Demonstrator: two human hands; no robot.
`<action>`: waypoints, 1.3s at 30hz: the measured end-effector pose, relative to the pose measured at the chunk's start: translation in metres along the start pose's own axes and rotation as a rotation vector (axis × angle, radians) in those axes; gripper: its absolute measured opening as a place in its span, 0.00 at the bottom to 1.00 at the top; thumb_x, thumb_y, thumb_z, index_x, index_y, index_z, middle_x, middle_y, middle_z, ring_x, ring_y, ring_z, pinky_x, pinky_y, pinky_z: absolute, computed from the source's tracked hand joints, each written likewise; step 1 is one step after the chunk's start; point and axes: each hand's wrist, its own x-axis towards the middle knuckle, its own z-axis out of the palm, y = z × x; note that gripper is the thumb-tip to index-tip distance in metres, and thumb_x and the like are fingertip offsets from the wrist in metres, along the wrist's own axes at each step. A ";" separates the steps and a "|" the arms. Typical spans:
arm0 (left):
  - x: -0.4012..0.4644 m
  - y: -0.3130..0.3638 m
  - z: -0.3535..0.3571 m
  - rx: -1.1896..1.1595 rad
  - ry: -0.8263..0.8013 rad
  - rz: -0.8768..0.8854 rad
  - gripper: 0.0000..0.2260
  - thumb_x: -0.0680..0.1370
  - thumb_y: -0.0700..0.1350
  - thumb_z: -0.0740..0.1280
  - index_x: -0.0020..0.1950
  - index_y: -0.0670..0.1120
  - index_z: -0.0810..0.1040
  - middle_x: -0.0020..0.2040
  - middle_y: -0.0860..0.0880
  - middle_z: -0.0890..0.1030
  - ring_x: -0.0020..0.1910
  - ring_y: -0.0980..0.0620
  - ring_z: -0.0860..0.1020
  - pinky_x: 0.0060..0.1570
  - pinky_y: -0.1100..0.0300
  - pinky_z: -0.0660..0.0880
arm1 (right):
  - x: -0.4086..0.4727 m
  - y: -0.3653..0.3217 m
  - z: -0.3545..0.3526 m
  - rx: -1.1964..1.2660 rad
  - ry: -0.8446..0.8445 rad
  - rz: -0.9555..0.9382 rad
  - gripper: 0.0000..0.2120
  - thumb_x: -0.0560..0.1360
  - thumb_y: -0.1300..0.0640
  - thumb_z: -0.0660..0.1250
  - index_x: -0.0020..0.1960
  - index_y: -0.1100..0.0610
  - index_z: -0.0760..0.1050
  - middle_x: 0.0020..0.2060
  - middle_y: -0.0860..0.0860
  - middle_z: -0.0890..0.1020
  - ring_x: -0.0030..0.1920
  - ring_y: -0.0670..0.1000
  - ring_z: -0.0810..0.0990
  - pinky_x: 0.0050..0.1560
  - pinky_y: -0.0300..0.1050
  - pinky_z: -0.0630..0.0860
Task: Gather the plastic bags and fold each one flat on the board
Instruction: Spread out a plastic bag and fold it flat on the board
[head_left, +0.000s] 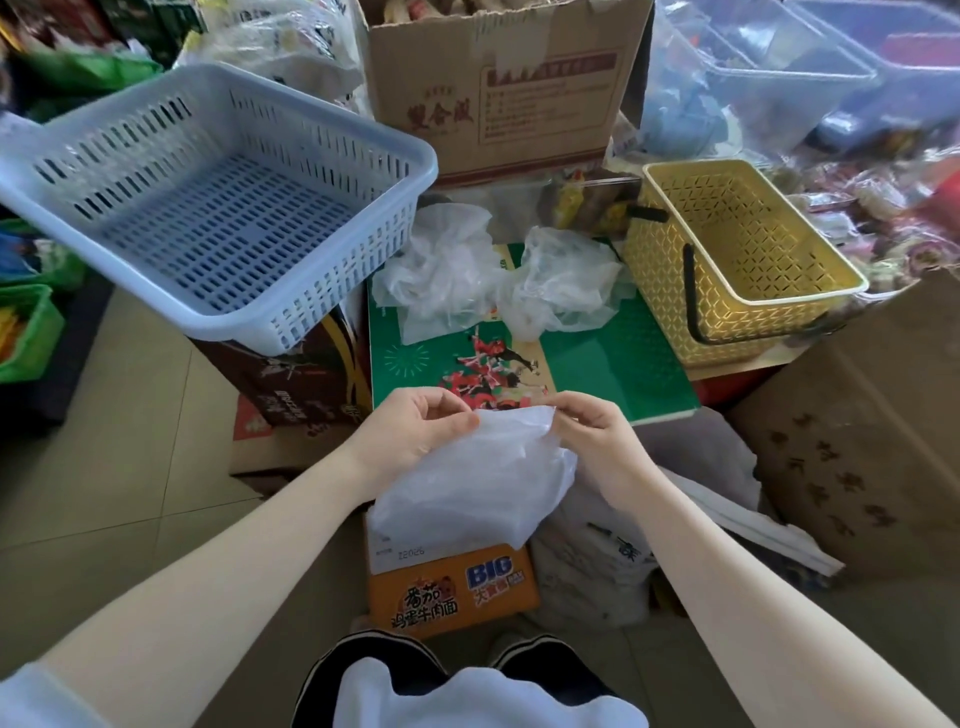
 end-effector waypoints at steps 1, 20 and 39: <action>0.000 -0.002 0.001 0.030 -0.005 0.002 0.05 0.73 0.43 0.70 0.41 0.42 0.79 0.34 0.49 0.80 0.30 0.57 0.76 0.31 0.66 0.73 | 0.000 0.003 -0.002 0.035 0.021 0.018 0.12 0.77 0.69 0.60 0.43 0.57 0.79 0.34 0.52 0.80 0.35 0.47 0.76 0.38 0.40 0.72; 0.005 -0.011 0.030 0.418 0.399 0.250 0.07 0.77 0.46 0.64 0.42 0.45 0.73 0.35 0.47 0.76 0.32 0.56 0.70 0.33 0.67 0.66 | -0.004 -0.022 0.006 -0.241 0.022 -0.160 0.15 0.72 0.43 0.66 0.49 0.53 0.78 0.45 0.45 0.82 0.49 0.45 0.79 0.49 0.41 0.74; 0.019 0.004 0.020 0.480 0.057 0.332 0.05 0.76 0.44 0.67 0.44 0.43 0.75 0.37 0.47 0.77 0.35 0.52 0.73 0.39 0.63 0.70 | -0.003 -0.017 0.008 -0.306 0.093 -0.213 0.06 0.75 0.59 0.66 0.42 0.55 0.69 0.37 0.49 0.78 0.38 0.49 0.75 0.42 0.45 0.72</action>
